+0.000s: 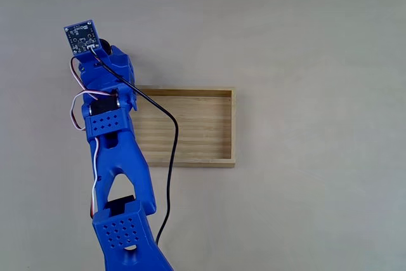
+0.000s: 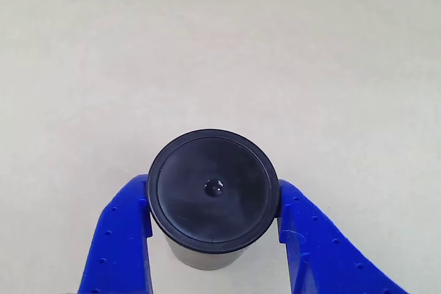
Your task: Place the black cylinder in the wooden box then return to rest.
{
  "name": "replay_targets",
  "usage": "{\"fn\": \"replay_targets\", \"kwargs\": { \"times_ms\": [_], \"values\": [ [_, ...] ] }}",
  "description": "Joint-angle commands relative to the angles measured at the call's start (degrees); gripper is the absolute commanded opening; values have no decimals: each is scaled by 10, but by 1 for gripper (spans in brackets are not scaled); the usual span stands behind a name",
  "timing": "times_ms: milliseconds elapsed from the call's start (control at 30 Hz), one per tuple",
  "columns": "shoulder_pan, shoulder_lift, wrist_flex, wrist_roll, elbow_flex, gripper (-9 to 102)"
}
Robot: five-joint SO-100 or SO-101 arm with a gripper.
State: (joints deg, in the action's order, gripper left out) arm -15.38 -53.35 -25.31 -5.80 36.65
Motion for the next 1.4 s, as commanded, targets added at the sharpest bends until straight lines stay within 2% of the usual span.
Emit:
{"fn": "replay_targets", "kwargs": {
  "times_ms": [0, 400, 833, 1000, 1367],
  "values": [
    [-2, 31, 24, -5, 69, 19],
    [-5, 76, 23, -2, 47, 18],
    [-3, 242, 25, 4, -109, 18],
    [1, 300, 55, 4, -170, 18],
    [38, 490, 82, -1, -387, 18]
  ]
}}
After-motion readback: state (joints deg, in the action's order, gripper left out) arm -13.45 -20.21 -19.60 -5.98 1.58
